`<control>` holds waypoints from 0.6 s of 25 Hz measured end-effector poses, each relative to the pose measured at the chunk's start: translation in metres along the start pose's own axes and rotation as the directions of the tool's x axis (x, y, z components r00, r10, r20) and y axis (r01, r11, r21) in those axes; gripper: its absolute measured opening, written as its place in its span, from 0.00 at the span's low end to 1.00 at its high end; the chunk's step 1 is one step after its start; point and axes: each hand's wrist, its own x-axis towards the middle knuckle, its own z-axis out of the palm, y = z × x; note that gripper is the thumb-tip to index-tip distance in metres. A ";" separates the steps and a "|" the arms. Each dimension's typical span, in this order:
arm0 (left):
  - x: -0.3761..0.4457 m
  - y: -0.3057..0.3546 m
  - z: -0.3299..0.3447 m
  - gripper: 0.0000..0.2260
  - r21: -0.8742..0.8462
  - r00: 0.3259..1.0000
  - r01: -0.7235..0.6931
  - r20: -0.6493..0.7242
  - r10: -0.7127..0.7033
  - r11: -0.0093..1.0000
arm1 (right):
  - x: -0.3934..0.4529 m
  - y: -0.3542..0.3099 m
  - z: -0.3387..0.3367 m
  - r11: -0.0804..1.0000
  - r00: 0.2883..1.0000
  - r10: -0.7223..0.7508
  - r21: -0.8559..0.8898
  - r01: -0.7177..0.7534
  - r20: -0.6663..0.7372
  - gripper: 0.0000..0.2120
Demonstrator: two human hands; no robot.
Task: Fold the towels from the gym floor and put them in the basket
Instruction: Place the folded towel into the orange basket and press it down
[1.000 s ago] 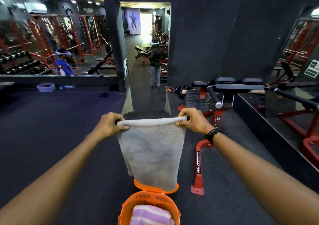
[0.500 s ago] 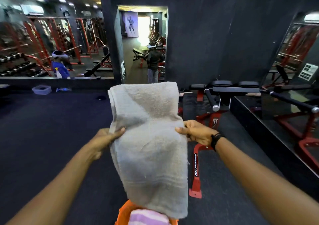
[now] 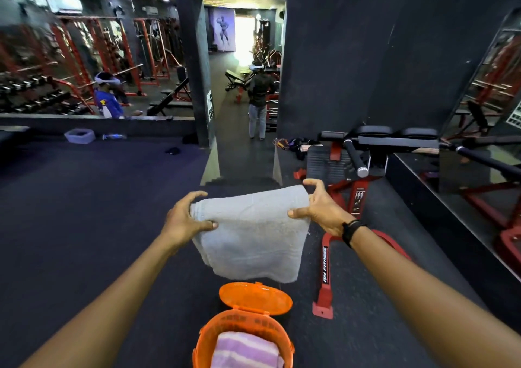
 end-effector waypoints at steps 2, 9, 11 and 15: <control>0.002 -0.005 0.001 0.22 -0.038 0.998 0.018 -0.054 -0.020 0.999 | 0.005 0.008 0.000 0.994 0.998 -0.064 -0.092 0.065 0.010 0.47; 0.014 -0.002 -0.009 0.10 0.327 0.997 -0.075 0.034 0.067 0.942 | 0.008 0.011 -0.001 0.553 0.938 -0.338 -0.791 0.263 0.076 0.09; 0.011 0.004 -0.014 0.12 0.290 0.990 -0.060 0.138 0.021 0.955 | 0.008 0.006 -0.006 0.573 0.954 -0.262 -0.771 0.277 0.148 0.09; 0.006 0.042 -0.036 0.32 -0.387 0.986 0.066 0.166 -0.001 0.920 | 0.003 -0.044 -0.023 0.935 0.966 -0.177 -0.275 0.224 0.187 0.26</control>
